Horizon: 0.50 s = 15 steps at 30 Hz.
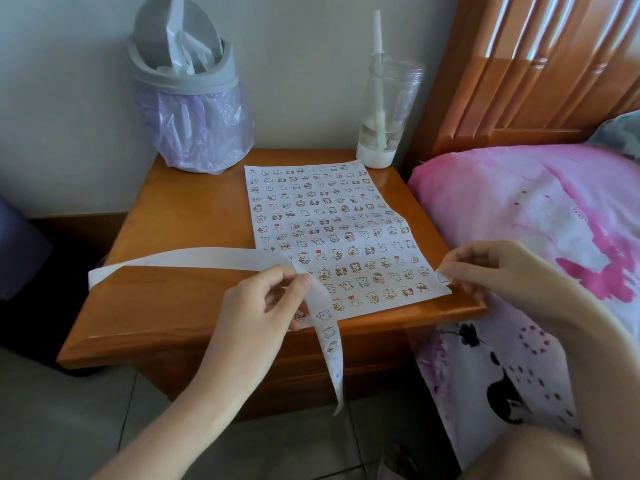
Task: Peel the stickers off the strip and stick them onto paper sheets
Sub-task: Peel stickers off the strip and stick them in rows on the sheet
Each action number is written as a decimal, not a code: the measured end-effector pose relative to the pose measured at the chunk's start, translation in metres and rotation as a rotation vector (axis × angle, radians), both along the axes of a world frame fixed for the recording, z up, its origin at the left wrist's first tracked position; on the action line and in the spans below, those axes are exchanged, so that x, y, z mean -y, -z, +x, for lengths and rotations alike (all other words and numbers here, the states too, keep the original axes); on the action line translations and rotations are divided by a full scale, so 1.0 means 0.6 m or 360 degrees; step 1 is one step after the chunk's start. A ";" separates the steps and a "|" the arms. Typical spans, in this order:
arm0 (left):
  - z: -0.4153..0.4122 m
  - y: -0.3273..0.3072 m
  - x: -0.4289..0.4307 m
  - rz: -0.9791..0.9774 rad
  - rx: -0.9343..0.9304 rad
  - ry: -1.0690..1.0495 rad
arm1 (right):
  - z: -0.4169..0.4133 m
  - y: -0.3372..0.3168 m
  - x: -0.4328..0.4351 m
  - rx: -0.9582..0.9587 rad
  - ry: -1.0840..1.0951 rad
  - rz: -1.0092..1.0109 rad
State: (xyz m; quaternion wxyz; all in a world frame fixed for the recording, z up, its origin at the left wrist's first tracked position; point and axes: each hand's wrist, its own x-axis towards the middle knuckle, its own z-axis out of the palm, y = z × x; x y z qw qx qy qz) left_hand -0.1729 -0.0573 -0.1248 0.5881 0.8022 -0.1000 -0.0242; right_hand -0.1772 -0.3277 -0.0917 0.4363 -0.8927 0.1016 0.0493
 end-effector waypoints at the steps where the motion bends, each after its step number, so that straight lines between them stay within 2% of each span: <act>1: 0.001 0.001 0.000 0.0013 0.0002 0.0007 | 0.001 0.003 0.000 -0.0014 -0.0007 -0.0034; 15: 0.005 0.008 -0.003 0.0127 -0.0008 0.0010 | 0.009 0.016 -0.002 0.0046 -0.0007 -0.0146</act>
